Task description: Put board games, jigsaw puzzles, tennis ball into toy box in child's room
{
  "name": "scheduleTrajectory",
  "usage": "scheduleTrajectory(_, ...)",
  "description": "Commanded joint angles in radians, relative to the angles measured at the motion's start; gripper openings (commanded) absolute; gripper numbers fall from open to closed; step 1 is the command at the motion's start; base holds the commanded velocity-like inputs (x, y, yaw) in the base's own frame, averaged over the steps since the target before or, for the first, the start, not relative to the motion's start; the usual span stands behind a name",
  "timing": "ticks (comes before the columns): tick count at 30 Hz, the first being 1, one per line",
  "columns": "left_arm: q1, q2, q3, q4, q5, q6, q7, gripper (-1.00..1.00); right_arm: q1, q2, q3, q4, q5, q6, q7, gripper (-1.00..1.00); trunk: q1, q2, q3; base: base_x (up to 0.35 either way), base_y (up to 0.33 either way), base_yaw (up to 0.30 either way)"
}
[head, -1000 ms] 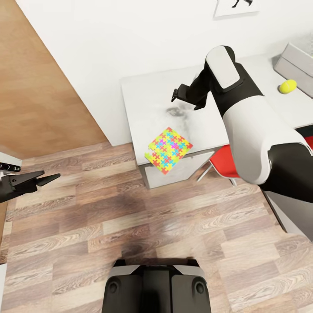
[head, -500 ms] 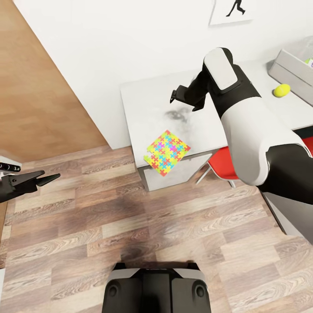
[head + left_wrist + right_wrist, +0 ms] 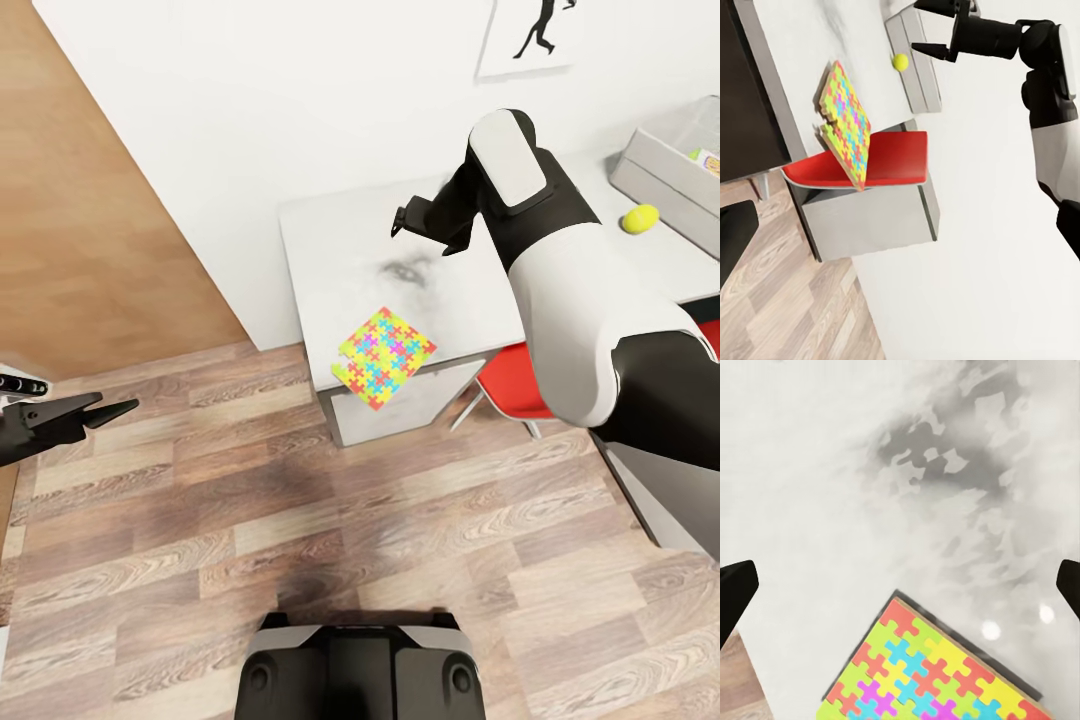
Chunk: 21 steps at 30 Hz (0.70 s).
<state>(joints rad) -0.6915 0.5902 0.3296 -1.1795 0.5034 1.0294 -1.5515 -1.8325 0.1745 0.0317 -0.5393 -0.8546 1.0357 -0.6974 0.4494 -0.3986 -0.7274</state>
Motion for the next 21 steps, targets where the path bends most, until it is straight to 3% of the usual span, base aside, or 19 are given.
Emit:
scheduleTrajectory(1,0.000,0.000,-0.001,0.000,0.000,0.011,-0.003,1.00,-0.001,0.000,0.002,-0.001,-0.009,0.001,-0.010,1.00,0.001,-0.001,0.000,0.000,0.000,0.000)
scheduleTrajectory(21,0.000,0.001,0.001,0.000,0.000,0.011,-0.003,1.00,-0.001,0.000,0.002,-0.001,-0.008,0.000,-0.010,1.00,0.001,-0.001,0.034,0.000,0.000,0.000)
